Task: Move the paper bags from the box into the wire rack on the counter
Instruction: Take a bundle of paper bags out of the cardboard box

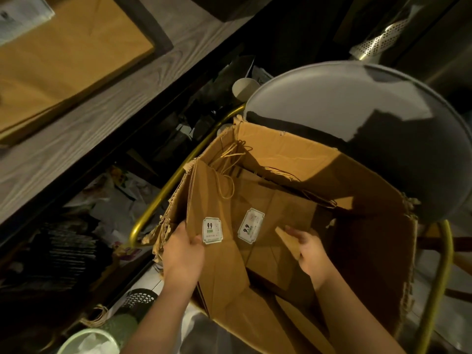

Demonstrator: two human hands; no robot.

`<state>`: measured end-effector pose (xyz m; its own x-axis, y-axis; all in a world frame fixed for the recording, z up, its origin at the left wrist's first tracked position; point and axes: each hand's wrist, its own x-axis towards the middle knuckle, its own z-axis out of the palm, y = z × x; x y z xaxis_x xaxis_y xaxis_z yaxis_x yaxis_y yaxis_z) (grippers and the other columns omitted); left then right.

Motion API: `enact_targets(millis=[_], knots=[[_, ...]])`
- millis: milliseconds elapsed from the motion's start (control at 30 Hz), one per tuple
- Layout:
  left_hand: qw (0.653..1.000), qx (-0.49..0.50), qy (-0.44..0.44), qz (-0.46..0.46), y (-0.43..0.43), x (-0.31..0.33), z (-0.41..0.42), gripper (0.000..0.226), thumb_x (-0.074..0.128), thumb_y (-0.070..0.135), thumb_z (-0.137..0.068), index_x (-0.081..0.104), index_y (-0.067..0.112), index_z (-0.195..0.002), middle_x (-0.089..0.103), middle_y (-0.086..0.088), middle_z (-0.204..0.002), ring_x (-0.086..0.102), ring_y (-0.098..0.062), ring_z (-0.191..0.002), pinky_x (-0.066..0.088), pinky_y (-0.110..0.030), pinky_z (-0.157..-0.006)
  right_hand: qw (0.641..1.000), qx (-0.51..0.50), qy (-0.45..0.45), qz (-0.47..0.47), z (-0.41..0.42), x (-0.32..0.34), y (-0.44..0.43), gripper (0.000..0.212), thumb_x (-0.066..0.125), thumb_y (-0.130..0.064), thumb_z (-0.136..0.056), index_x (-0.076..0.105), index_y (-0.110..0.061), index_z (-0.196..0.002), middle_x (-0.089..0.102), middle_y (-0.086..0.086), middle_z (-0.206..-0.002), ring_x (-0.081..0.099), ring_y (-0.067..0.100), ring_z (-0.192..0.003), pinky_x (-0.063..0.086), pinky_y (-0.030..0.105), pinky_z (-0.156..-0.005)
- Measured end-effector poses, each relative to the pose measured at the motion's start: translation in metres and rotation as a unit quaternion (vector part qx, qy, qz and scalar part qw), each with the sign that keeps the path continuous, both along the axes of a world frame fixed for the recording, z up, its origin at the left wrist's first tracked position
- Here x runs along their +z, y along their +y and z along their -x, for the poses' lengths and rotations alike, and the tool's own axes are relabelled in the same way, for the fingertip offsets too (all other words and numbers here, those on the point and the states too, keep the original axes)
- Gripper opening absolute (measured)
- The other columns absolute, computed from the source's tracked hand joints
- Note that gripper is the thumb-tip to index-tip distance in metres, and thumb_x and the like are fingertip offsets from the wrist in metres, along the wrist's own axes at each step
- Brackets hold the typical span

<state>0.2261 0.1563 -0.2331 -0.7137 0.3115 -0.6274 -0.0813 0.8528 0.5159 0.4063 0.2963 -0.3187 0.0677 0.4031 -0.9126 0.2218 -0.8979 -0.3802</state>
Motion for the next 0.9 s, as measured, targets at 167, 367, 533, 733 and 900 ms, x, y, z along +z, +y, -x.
enact_targets(millis=[167, 367, 533, 733, 900], knots=[[0.998, 0.042, -0.046, -0.027, 0.004, 0.003, -0.005, 0.02, 0.053, 0.014, -0.093, 0.049, 0.034, -0.09, 0.062, 0.006, -0.092, 0.06, -0.019, -0.091, 0.051, -0.048, -0.09, 0.966, 0.1, 0.008, -0.239, -0.01, 0.043, -0.002, 0.031, 0.057, -0.008, -0.094, 0.057, -0.021, -0.123, 0.065, 0.002, -0.114, 0.063, 0.026, -0.107, 0.052, 0.044, -0.085], [0.991, 0.089, -0.078, -0.058, 0.005, 0.0, -0.014, 0.019, 0.056, 0.021, -0.093, 0.05, 0.038, -0.085, 0.065, 0.006, -0.094, 0.063, -0.018, -0.091, 0.053, -0.048, -0.087, 0.927, 0.128, -0.041, -0.351, -0.029, 0.112, -0.008, 0.029, 0.05, -0.012, -0.097, 0.06, -0.039, -0.094, 0.064, -0.008, -0.099, 0.062, 0.014, -0.096, 0.049, 0.036, -0.079], [0.987, 0.115, -0.087, -0.069, 0.007, 0.0, -0.015, 0.021, 0.055, 0.019, -0.093, 0.051, 0.037, -0.084, 0.065, 0.007, -0.093, 0.062, -0.017, -0.092, 0.051, -0.048, -0.09, 0.919, 0.047, -0.078, -0.383, -0.045, 0.159, -0.016, 0.029, 0.048, -0.01, -0.098, 0.06, -0.035, -0.088, 0.064, -0.005, -0.093, 0.062, 0.018, -0.089, 0.048, 0.039, -0.073], [0.983, 0.128, -0.095, -0.094, 0.008, -0.005, -0.016, 0.021, 0.056, 0.017, -0.093, 0.053, 0.036, -0.084, 0.066, 0.005, -0.096, 0.062, -0.022, -0.097, 0.05, -0.05, -0.092, 0.938, -0.11, -0.046, -0.325, -0.045, 0.163, -0.028, 0.023, 0.056, -0.007, -0.094, 0.062, -0.03, -0.092, 0.067, -0.005, -0.095, 0.063, 0.017, -0.09, 0.049, 0.041, -0.081], [0.988, 0.122, -0.052, -0.083, 0.003, -0.009, -0.016, 0.016, 0.053, 0.018, -0.095, 0.053, 0.034, -0.09, 0.064, 0.006, -0.096, 0.062, -0.023, -0.099, 0.05, -0.047, -0.093, 0.922, -0.229, -0.062, -0.306, -0.035, 0.16, -0.034, 0.027, 0.057, -0.006, -0.093, 0.062, -0.032, -0.095, 0.064, -0.015, -0.096, 0.059, 0.003, -0.087, 0.046, 0.034, -0.083]])
